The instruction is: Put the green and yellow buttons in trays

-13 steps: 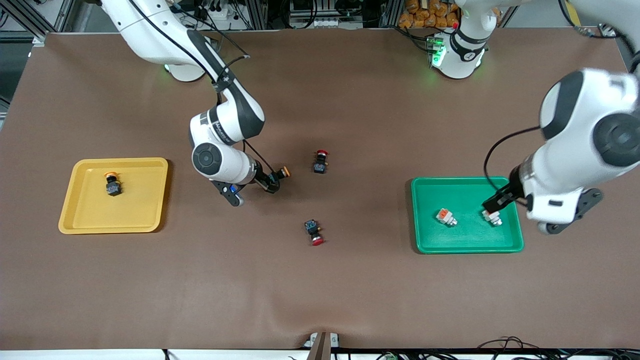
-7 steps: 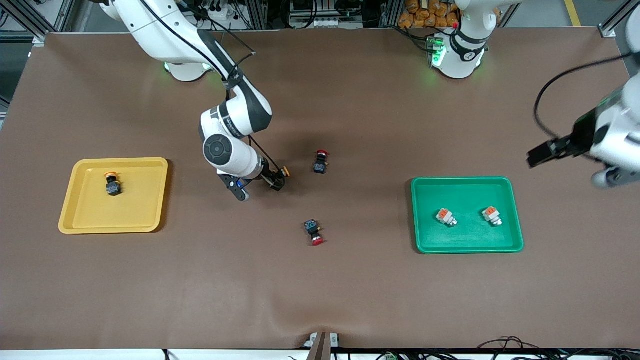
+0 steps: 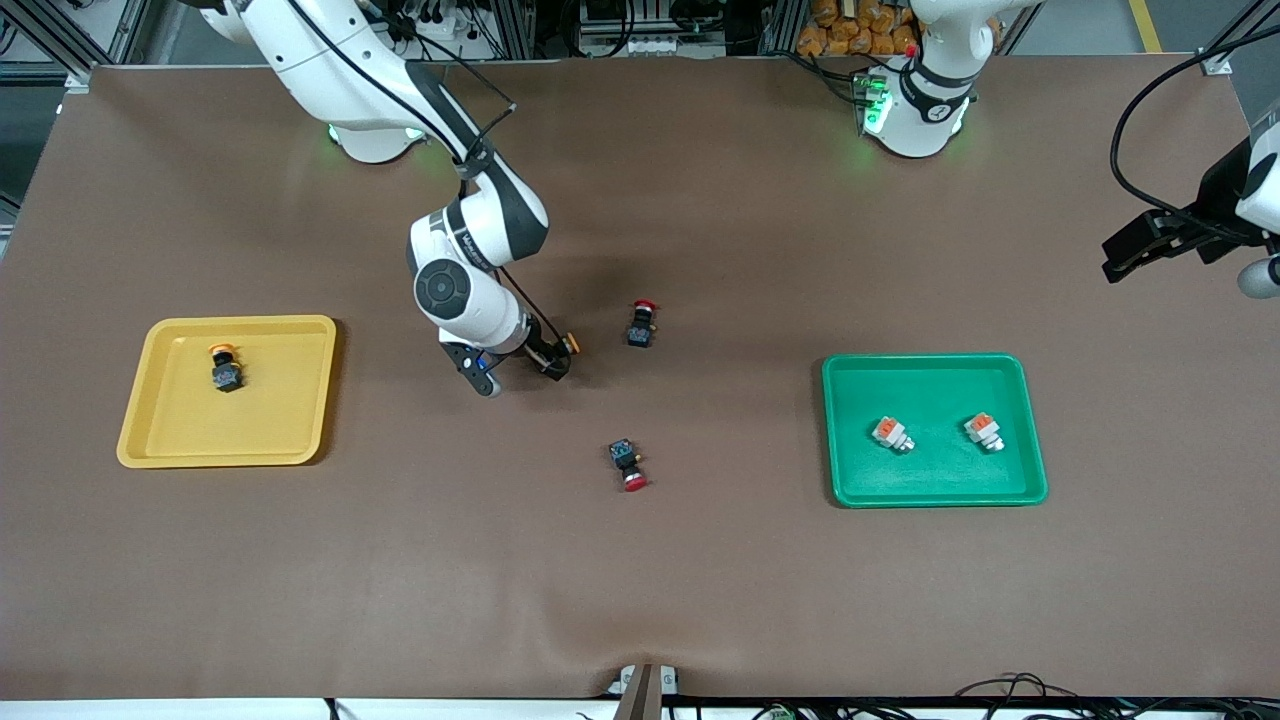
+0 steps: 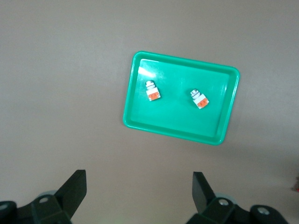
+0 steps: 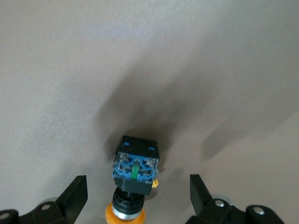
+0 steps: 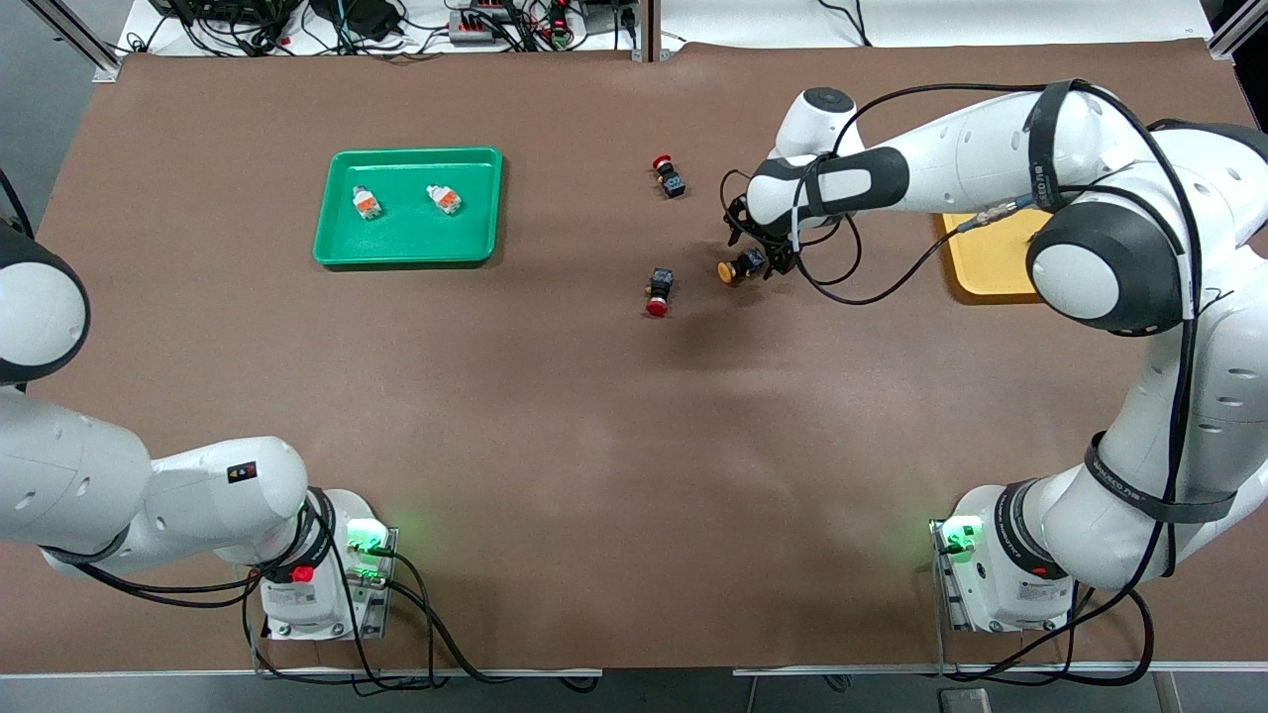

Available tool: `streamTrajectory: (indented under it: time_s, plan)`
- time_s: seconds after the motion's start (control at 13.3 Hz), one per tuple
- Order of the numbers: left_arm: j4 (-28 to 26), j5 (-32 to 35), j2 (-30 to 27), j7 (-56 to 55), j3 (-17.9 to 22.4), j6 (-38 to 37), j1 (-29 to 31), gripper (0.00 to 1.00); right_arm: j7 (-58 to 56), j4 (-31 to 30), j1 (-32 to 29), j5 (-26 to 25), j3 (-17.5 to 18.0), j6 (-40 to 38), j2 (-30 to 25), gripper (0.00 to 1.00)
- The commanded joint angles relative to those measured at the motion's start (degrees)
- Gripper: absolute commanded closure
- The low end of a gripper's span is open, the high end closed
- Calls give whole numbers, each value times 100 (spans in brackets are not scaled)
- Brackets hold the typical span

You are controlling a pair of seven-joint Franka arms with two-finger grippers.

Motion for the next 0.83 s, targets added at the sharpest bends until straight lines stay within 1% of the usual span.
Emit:
streamTrajectory:
  time_s: [0.0,0.23,0.3,0.38,0.45,0.53,0.6,0.68,0.75]
  plan:
    - [-120,-96,-98,139,-53,276,67,0,200,-141,232,31,-80,222,21,18]
    - [-6,-34,-72,357,-53,329,67,0,200,-176,233,5,-89,231,30,38]
    - [90,-34,-54,385,-53,346,93,0,200,-176,233,-4,-89,231,30,53]
    - [152,-52,16,394,-36,346,85,0,174,-168,233,-4,-89,222,21,72]
    - [153,-69,25,420,8,355,50,0,147,-150,198,-4,-89,153,12,88]
    - [100,0,-27,542,52,373,-64,0,69,-124,145,-4,-89,117,-31,96]
    - [65,18,-36,656,322,364,-378,0,-158,-71,110,-4,-115,-109,-101,100]
    - [-14,1,-71,666,908,347,-869,0,-613,86,-56,-4,-115,-625,-172,100]
    - [-110,1,-141,666,1427,346,-1378,0,-1174,287,-327,-4,-124,-1318,-259,100]
